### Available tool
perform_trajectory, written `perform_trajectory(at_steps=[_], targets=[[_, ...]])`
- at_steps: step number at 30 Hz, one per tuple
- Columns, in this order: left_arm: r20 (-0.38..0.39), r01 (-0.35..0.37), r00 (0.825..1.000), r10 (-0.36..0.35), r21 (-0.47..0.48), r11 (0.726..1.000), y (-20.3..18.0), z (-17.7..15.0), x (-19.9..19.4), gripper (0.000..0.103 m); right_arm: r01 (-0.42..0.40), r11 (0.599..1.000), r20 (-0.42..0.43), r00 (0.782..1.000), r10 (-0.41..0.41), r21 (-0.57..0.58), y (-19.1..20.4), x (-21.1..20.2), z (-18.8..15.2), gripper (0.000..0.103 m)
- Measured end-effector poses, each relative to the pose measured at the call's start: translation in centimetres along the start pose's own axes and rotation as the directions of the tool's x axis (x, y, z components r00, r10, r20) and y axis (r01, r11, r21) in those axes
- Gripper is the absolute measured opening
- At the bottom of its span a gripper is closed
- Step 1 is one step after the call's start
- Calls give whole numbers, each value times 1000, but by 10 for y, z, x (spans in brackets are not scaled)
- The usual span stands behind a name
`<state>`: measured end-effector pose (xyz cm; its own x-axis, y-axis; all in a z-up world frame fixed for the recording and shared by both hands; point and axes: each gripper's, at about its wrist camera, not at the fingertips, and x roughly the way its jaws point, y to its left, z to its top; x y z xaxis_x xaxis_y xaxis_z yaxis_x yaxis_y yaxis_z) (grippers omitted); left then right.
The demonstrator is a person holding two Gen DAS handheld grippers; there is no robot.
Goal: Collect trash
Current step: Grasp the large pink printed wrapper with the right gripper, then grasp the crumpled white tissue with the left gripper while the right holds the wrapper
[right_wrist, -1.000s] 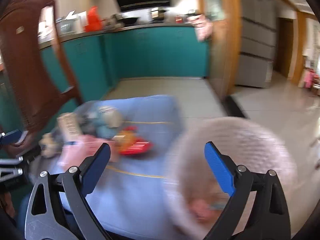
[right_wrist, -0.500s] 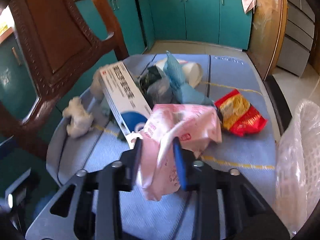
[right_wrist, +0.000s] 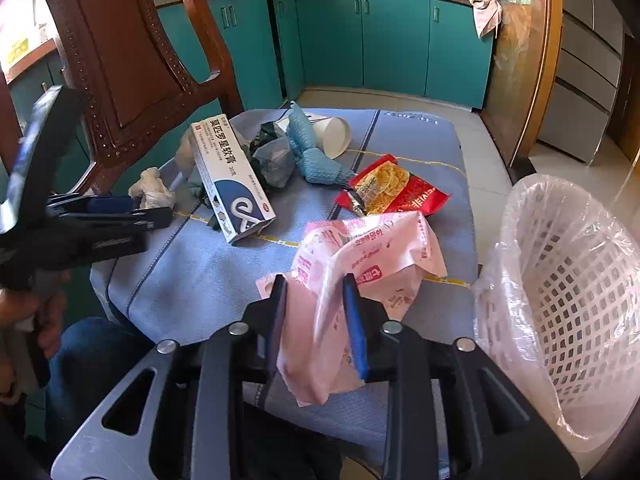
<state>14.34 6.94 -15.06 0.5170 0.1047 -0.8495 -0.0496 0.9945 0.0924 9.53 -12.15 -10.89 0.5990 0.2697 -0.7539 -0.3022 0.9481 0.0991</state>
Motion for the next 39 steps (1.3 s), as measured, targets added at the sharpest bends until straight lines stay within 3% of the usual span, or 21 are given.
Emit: perform_trajectory(at_steps=[5, 13, 16, 18, 21, 22, 24, 26, 28, 29, 30, 32, 35, 39], targets=[[-35, -113, 993, 114, 11, 994, -9, 6, 24, 64, 4, 1000, 10, 1000, -4, -7, -2, 0, -2, 42], [-65, -136, 989, 135, 0, 991, -6, 13, 44, 64, 15, 1000, 4, 1000, -15, -3, -5, 6, -2, 61], [-62, -141, 988, 140, -6, 990, -2, 14, 46, 40, 30, 1000, -1, 1000, -30, -6, -6, 7, -1, 61], [-49, -121, 991, 121, -3, 993, 0, 15, 45, 16, 34, 999, 0, 999, -34, -1, -6, 7, -1, 61], [-45, -39, 998, 38, -17, 999, 5, 12, 40, 2, 33, 999, 9, 999, -33, 11, -8, 5, -1, 62], [-48, 31, 998, -33, -29, 999, 5, 9, 37, 2, 30, 999, 11, 999, -30, 19, -10, 4, -1, 62], [-49, 86, 995, -87, -27, 996, -1, 0, 27, 2, 29, 999, 13, 999, -30, 25, -10, 4, 0, 62], [-29, 121, 992, -121, -8, 993, -4, -8, 14, 7, 37, 999, 15, 999, -37, 26, -11, 2, -1, 62], [-3, 112, 994, -112, 12, 994, -3, -13, 2, 43, 43, 999, 19, 999, -44, 26, -12, -1, -2, 66], [22, 94, 995, -94, 15, 995, -2, -15, -4, 73, 51, 998, 23, 998, -51, 25, -13, -2, -2, 70], [47, 78, 996, -79, 17, 997, -1, -16, -11, 79, 58, 998, 26, 998, -59, 25, -13, -3, -2, 73], [63, 66, 996, -68, 25, 998, 1, -12, -15, 80, 73, 997, 23, 997, -74, 28, -15, 0, -3, 76], [32, 87, 996, -88, 34, 996, -2, -10, -10, 82, 76, 996, 8, 997, -76, 40, -17, 5, -4, 76], [-9, 61, 998, -61, 49, 997, -5, -9, 7, 85, 89, 995, 4, 996, -89, 34, -17, 8, -4, 81]])
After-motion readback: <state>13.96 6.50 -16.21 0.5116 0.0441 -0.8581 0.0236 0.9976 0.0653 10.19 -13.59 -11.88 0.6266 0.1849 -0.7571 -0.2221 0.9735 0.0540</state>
